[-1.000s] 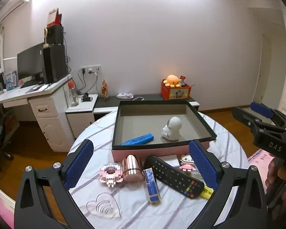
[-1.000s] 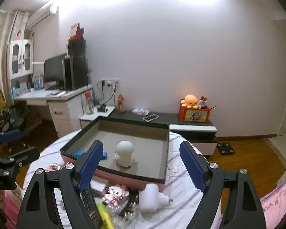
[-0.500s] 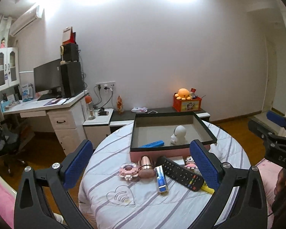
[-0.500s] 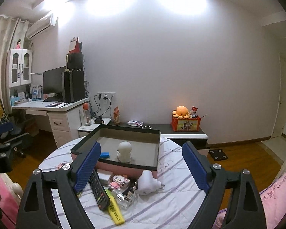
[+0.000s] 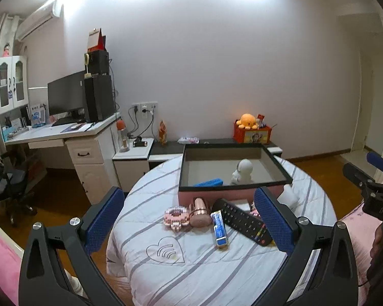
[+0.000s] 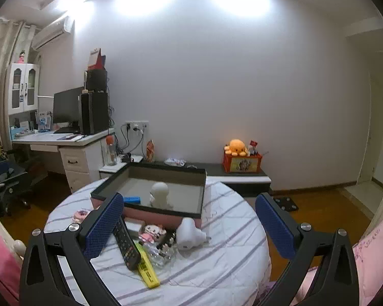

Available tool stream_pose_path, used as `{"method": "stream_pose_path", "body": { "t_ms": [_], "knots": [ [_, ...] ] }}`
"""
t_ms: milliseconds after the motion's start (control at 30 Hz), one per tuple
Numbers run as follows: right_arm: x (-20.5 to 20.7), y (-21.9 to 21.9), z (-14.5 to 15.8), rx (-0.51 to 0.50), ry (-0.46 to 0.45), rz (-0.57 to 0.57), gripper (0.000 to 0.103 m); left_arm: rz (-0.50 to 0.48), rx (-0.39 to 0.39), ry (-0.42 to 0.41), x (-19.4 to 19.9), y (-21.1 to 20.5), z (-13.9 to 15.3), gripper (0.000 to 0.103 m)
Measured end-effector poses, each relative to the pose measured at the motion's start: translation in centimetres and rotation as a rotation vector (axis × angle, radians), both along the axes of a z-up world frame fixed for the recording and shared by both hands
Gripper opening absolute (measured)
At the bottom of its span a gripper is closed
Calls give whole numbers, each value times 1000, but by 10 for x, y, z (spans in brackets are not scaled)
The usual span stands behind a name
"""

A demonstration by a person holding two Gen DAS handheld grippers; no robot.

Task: Organize rigid objects
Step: 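Lift both open tools back from the box toward the remaining items, then grasp the blue-and-gold box with the left gripper while the right gripper grasps the white hair dryer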

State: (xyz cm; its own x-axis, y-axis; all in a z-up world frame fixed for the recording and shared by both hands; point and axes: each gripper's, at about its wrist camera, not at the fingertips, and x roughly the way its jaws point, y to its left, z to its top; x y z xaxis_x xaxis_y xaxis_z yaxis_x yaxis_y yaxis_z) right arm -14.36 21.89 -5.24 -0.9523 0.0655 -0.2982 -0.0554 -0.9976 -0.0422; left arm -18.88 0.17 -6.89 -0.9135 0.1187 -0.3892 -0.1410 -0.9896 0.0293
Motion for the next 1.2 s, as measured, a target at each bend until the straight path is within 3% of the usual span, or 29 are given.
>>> {"method": "stream_pose_path", "body": {
  "t_ms": [267, 600, 767, 967, 1000, 1067, 1100, 1133, 1200],
  "knots": [
    [-18, 10, -28, -14, -85, -22, 103, -13, -27, -89, -20, 7, -29, 103],
    [-49, 29, -70, -38, -208, -50, 103, -34, -99, -253, -61, 36, -90, 103],
    [-65, 37, -88, -52, -255, -56, 103, -58, -93, -333, -80, 49, -117, 103],
    [-81, 45, -107, -69, -310, -56, 103, -54, -114, -366, -98, 59, -137, 102],
    [-83, 46, -108, -71, -314, -55, 103, -56, -119, -368, -100, 61, -140, 100],
    [-86, 48, -111, -76, -322, -51, 103, -53, -108, -380, -104, 62, -143, 82],
    [-88, 49, -112, -78, -327, -49, 103, -38, -85, -391, -107, 60, -144, 64],
    [-90, 50, -112, -79, -329, -50, 103, -45, -62, -421, -111, 59, -148, 55],
    [-94, 52, -114, -86, -337, -49, 103, -78, -44, -451, -114, 59, -152, 46]
  ]
}}
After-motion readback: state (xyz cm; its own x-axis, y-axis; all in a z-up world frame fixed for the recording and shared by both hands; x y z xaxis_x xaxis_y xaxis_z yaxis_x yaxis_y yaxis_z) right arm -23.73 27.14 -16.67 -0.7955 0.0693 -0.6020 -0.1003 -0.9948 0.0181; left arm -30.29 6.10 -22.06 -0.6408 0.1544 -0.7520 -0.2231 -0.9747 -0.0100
